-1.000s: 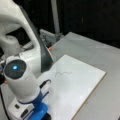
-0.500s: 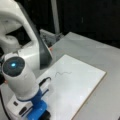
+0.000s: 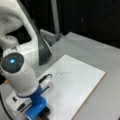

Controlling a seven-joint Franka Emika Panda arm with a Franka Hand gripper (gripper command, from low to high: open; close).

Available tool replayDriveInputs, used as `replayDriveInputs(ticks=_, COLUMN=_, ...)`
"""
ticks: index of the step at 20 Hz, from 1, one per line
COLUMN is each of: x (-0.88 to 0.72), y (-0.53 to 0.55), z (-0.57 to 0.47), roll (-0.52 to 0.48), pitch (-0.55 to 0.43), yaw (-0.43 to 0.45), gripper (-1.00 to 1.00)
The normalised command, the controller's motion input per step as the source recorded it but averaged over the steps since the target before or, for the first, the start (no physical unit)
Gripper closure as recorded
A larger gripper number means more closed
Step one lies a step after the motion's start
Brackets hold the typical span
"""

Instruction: Erasing curve lines

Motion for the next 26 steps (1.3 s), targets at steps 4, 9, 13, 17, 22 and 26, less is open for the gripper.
replayDriveInputs(ticks=4, x=-0.21, y=0.34, z=0.03, roll=-0.099, pitch=-0.003, yaw=-0.122, gripper=1.00)
replayDriveInputs(ticks=9, x=-0.27, y=0.39, z=0.00, roll=-0.118, pitch=-0.059, yaw=-0.109, gripper=1.00)
replayDriveInputs(ticks=13, x=-0.29, y=0.33, z=-0.01, roll=-0.070, pitch=-0.101, yaw=-0.178, gripper=1.00)
replayDriveInputs(ticks=17, x=-0.34, y=0.38, z=0.04, roll=-0.098, pitch=-0.105, yaw=-0.192, gripper=1.00)
replayDriveInputs(ticks=22, x=-0.34, y=0.36, z=0.01, roll=-0.082, pitch=-0.106, yaw=-0.159, gripper=1.00)
replayDriveInputs(ticks=26, x=-0.30, y=0.34, z=-0.03, roll=-0.038, pitch=-0.121, yaw=-0.151, gripper=1.00)
